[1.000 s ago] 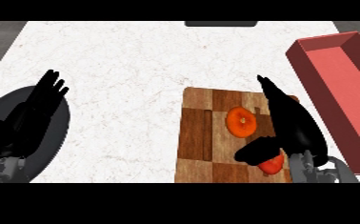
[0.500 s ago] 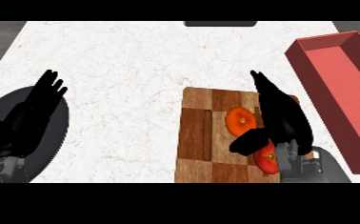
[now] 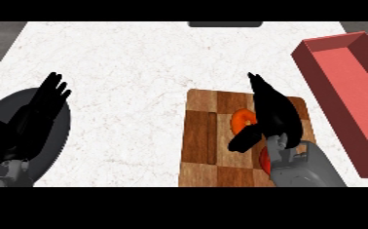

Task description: Pick the squash from the cutting board and place it in the cardboard box

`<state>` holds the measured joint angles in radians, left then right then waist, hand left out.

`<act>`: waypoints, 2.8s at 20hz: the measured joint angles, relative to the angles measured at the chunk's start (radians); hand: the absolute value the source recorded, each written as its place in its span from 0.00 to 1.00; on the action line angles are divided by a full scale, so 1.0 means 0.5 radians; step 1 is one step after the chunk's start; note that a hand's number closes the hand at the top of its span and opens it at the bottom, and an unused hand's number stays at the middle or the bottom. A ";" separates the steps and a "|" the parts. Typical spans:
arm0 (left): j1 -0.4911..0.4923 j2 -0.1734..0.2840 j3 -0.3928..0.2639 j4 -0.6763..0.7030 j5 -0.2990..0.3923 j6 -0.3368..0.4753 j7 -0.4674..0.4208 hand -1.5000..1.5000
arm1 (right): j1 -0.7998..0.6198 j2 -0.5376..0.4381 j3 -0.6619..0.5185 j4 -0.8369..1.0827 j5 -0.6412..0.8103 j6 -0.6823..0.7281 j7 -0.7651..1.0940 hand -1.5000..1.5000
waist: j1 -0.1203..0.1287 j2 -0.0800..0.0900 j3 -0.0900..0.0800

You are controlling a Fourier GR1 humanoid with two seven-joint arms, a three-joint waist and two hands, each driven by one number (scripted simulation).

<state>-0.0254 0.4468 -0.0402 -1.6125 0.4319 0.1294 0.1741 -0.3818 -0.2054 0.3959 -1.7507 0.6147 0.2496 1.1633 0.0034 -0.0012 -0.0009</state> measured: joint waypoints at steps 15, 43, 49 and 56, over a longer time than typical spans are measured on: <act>0.009 -0.044 0.059 -0.006 -0.033 -0.056 0.024 0.50 | 0.060 0.153 -0.104 0.183 0.162 0.096 -0.074 0.00 | -0.005 0.000 0.001; 0.000 -0.203 0.226 -0.018 -0.187 -0.211 0.103 0.50 | 0.162 0.330 -0.248 0.386 0.572 0.213 -0.371 1.00 | -0.004 0.001 0.001; -0.049 -0.226 0.226 -0.031 -0.215 -0.211 0.152 0.50 | -0.227 0.149 -0.538 0.965 0.502 0.187 -0.743 1.00 | 0.020 0.008 0.002; -0.011 -0.239 0.281 0.006 -0.237 -0.291 0.095 0.50 | -0.562 0.061 -0.657 1.476 0.581 0.050 -0.968 1.00 | 0.021 0.008 0.002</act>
<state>-0.0308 0.3272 0.1002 -1.6096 0.3135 -0.0163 0.2217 -0.6629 -0.1751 0.0672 -1.0129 0.9055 0.2746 0.6792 0.0137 0.0026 0.0001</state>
